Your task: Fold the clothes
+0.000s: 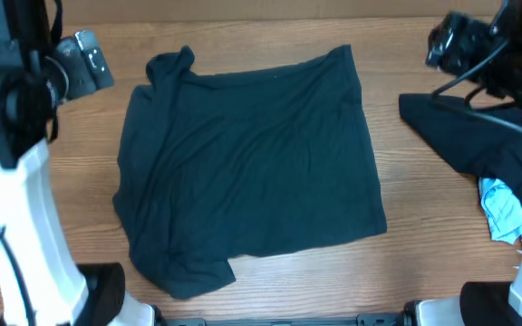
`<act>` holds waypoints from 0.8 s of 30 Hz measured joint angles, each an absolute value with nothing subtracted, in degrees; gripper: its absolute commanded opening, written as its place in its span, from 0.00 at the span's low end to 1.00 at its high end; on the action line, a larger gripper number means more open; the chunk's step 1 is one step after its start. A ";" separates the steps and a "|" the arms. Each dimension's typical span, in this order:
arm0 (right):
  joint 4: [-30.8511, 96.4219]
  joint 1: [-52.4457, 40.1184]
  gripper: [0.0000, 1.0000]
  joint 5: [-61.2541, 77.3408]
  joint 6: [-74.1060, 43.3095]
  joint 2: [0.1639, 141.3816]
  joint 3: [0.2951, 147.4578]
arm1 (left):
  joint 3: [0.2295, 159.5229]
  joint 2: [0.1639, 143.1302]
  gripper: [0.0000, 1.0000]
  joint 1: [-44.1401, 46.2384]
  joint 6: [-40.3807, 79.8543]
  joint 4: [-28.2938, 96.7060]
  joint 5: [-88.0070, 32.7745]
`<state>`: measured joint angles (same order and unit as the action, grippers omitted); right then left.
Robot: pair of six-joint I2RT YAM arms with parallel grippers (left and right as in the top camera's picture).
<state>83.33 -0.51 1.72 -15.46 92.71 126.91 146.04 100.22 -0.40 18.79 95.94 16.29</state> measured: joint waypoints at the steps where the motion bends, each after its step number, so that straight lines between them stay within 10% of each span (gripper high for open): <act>1: 85.62 -0.51 0.12 3.70 -15.31 93.62 125.97 | 143.81 101.71 0.20 -1.52 20.03 95.83 14.04; 2: 86.28 -0.54 0.06 5.15 -15.22 95.04 124.51 | 141.47 103.63 0.04 -2.57 20.86 95.13 12.53; 12: 79.96 -0.51 0.04 12.25 -15.18 98.89 104.07 | 128.97 141.34 0.04 -5.04 17.56 72.79 3.18; 24: 79.33 -0.51 0.04 12.23 -15.16 98.89 103.04 | 131.35 147.37 0.07 -13.41 27.44 66.67 9.98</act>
<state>79.33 -0.51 12.23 -15.16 98.89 103.04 131.35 147.37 -13.41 27.44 66.67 9.98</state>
